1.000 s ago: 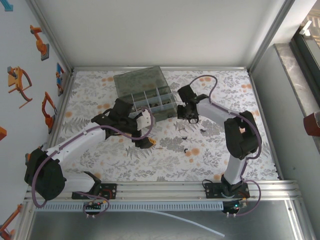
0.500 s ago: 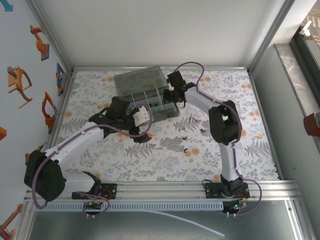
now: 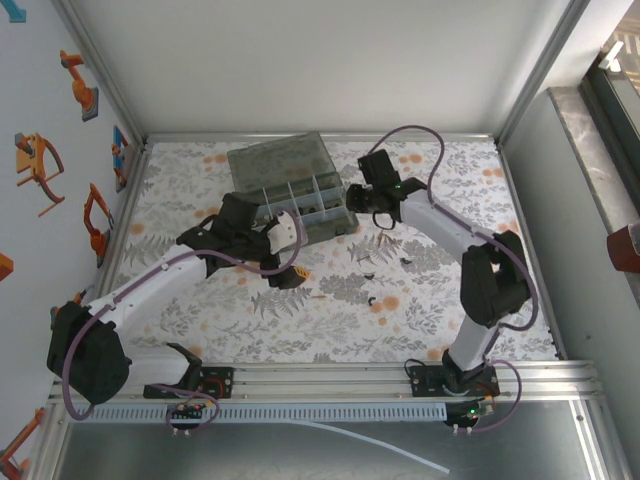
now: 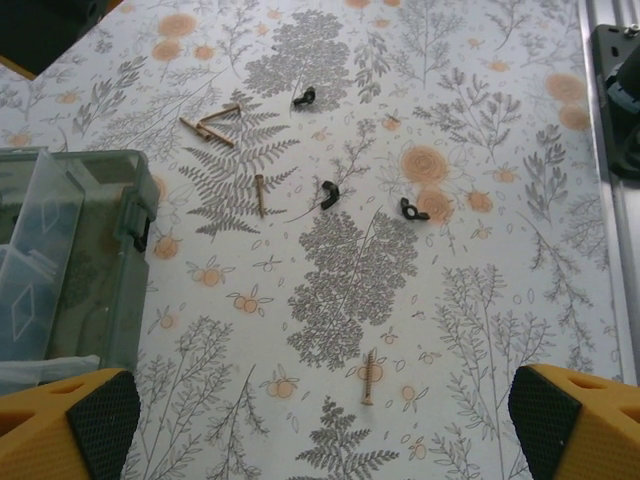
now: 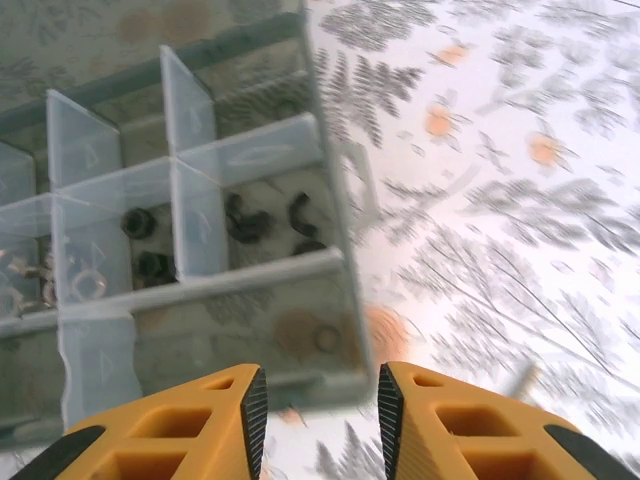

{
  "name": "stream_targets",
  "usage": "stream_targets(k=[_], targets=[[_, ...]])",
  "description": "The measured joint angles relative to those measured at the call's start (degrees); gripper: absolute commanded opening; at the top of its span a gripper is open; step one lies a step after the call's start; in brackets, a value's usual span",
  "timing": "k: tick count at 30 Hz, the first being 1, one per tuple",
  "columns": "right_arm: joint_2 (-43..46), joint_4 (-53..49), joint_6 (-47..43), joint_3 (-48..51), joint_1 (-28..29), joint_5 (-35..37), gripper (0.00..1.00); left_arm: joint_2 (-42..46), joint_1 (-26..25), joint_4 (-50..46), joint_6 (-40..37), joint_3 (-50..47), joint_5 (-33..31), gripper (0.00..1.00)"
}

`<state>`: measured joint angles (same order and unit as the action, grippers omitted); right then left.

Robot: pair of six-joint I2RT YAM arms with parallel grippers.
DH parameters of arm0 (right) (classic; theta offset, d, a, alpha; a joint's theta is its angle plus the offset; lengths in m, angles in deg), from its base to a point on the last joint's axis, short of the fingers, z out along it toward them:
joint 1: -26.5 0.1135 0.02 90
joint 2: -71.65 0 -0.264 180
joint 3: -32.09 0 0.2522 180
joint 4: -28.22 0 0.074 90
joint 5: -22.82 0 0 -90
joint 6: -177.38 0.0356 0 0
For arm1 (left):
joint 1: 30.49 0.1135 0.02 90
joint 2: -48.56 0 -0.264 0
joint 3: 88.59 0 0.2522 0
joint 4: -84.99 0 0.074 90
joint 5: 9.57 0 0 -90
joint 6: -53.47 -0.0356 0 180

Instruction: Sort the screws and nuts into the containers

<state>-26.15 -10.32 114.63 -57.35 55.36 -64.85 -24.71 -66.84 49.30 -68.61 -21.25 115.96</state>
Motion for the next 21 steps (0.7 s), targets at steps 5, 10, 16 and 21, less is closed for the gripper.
stream_targets(k=[5, 10, 16, 21], targets=[[8.44, -5.03, 1.9, 14.21, -1.36, 4.92, 0.38, -0.22, -3.76, 0.11, 0.5, 0.0, 3.06, 0.97], [7.48, -10.12, 2.49, 19.65, -1.95, 6.93, 0.43, -0.55, -4.44, 0.11, 0.76, 0.0, 3.78, 0.97], [6.01, -10.25, 2.43, 19.8, -4.7, 7.15, 0.49, -0.55, -4.46, 0.09, 0.74, 0.0, 3.93, 0.97], [4.15, -8.5, 0.46, 19.82, -6.67, 5.2, 0.5, -0.57, -4.46, 0.07, 0.74, 0.0, 3.96, 0.97]])
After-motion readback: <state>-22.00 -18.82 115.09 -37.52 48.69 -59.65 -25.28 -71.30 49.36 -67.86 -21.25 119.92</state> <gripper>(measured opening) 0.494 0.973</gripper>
